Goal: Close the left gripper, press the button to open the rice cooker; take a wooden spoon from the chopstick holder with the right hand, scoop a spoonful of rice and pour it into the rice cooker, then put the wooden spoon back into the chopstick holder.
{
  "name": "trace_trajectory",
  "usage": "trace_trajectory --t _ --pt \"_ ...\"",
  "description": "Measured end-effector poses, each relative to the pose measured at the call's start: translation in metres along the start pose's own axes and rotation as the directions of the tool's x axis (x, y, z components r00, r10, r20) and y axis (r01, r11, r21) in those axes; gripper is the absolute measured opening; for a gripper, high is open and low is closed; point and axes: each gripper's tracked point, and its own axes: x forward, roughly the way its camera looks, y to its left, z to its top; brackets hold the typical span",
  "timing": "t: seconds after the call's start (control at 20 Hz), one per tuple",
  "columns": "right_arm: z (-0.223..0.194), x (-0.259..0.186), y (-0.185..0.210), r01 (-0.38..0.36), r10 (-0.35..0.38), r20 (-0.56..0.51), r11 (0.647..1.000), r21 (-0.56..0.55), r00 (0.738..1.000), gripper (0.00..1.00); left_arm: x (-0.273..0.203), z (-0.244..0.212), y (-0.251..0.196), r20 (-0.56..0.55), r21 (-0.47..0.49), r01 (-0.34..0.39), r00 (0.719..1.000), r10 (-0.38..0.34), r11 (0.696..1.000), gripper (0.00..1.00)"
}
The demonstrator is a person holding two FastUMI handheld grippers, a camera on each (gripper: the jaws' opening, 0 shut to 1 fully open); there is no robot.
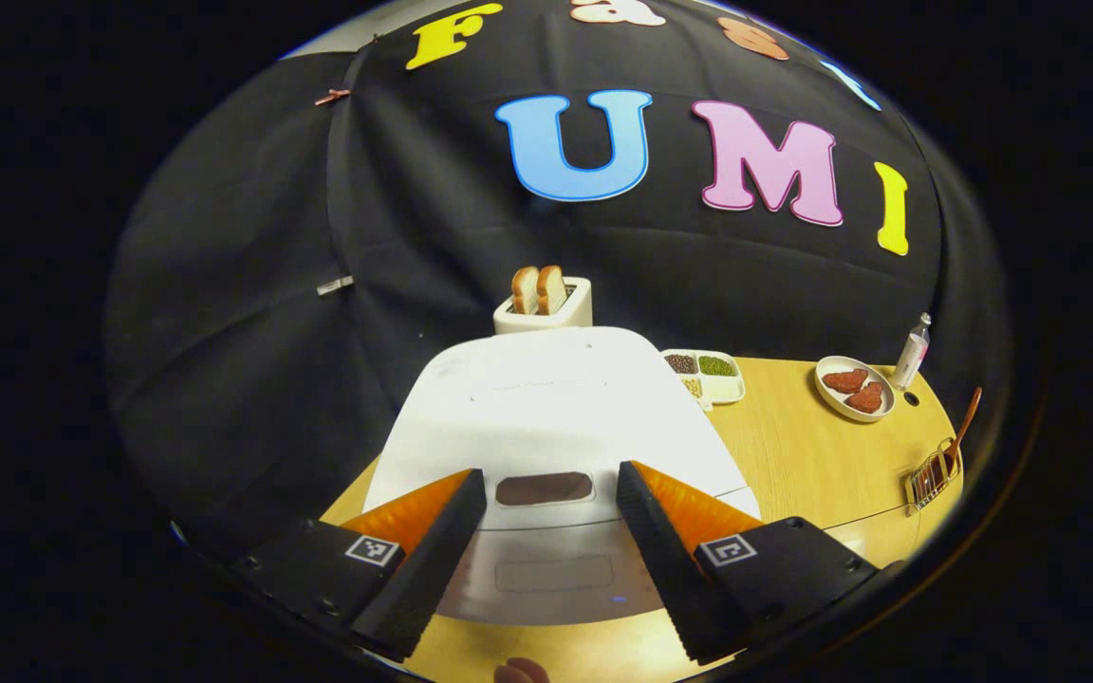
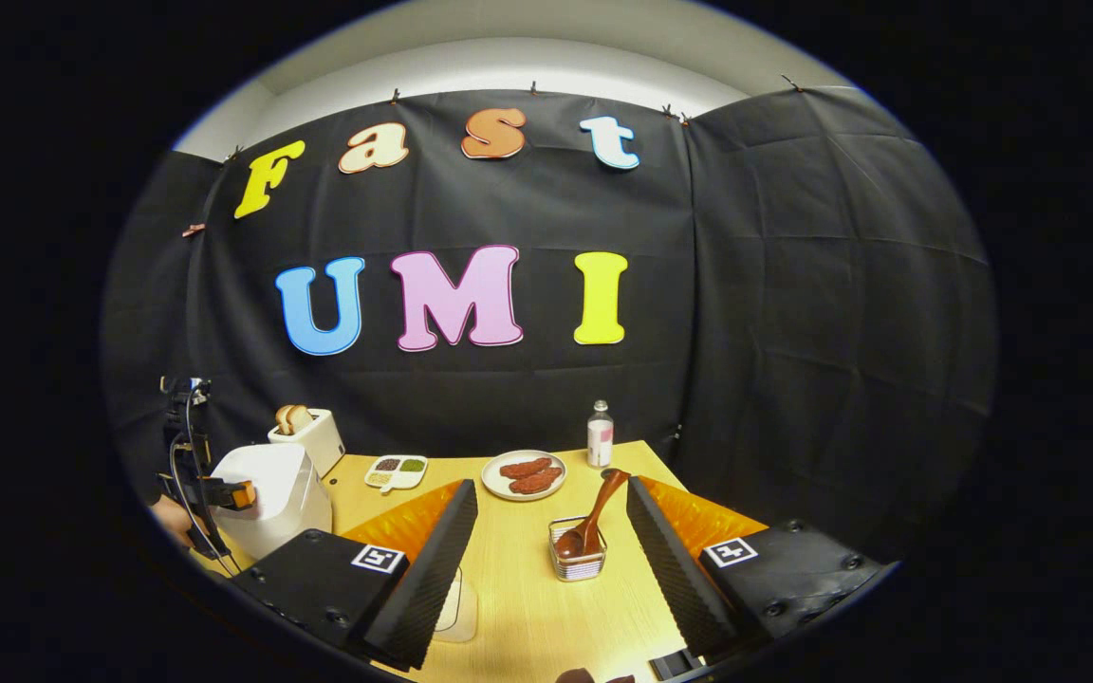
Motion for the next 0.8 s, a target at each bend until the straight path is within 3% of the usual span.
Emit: trace_trajectory --t 0.2,0.4,0.8 --pt "0.006 0.004 0.010 -0.027 0.027 0.011 1.000 -0.006 1.000 0.98 -0.010 0.018 0.001 0.054 0.005 0.022 0.998 -0.022 1.000 0.92" --pt "0.016 0.002 0.013 -0.035 0.036 0.031 0.999 -0.012 0.999 0.98 -0.044 0.046 0.003 0.139 -0.031 0.035 0.990 -0.031 0.999 0.93" --pt "0.043 -0.005 0.005 -0.025 0.025 0.092 1.000 -0.005 0.995 0.98 -0.165 0.121 -0.010 0.389 -0.029 0.170 0.910 -0.145 0.985 0.94"
